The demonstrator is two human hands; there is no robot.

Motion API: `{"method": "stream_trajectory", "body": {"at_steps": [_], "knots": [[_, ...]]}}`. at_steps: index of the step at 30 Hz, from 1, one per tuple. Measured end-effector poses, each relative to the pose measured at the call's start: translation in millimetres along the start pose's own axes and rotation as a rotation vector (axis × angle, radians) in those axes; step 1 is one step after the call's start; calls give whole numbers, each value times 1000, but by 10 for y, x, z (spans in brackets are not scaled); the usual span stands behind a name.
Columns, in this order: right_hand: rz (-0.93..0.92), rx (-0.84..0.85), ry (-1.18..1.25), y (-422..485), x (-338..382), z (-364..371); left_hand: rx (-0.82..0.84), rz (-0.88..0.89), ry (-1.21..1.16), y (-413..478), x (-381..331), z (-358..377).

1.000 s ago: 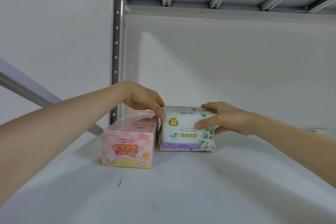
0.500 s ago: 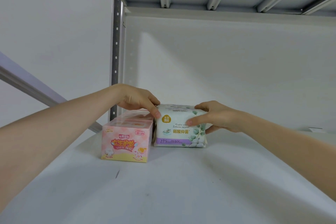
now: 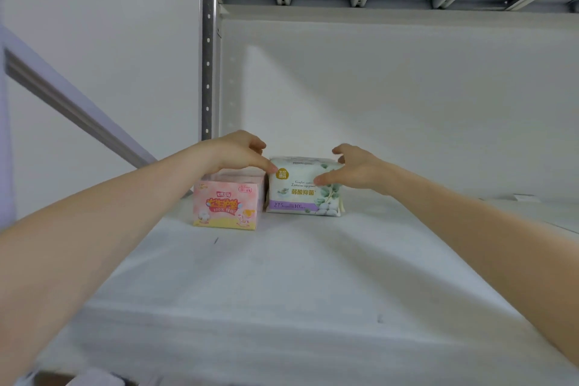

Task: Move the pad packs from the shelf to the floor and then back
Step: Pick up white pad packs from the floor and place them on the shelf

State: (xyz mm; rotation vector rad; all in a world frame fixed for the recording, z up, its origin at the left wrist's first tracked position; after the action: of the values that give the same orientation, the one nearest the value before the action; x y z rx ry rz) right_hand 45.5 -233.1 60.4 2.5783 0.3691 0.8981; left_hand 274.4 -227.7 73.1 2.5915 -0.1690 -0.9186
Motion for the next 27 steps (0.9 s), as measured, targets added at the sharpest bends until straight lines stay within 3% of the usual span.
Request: {"method": "stream_trajectory", "body": {"at_steps": [5, 12, 20, 27], "knots": [[-59, -85, -18, -388, 91, -86, -156, 175, 213, -475, -162, -19], [-72, -205, -199, -1136, 291, -131, -190, 270, 467, -1288, -336, 53], [-136, -387, -317, -2177, 467, -220, -357, 352, 526, -2301, -243, 14], [-188, -407, -415, -3020, 443, -358, -427, 438, 645, -3141, -404, 91]]}}
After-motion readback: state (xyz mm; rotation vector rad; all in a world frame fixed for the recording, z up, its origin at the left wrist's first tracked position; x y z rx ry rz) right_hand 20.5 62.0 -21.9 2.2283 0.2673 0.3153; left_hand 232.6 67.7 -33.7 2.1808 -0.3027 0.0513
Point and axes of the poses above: each hand's wrist, its own y-axis towards the middle knuckle, its own z-axis out of the palm, x = y × z, the point moved 4 cm from there along y, towards the middle knuckle, and after that the axes turned 9 degrees about -x, right-handed, at the moved point
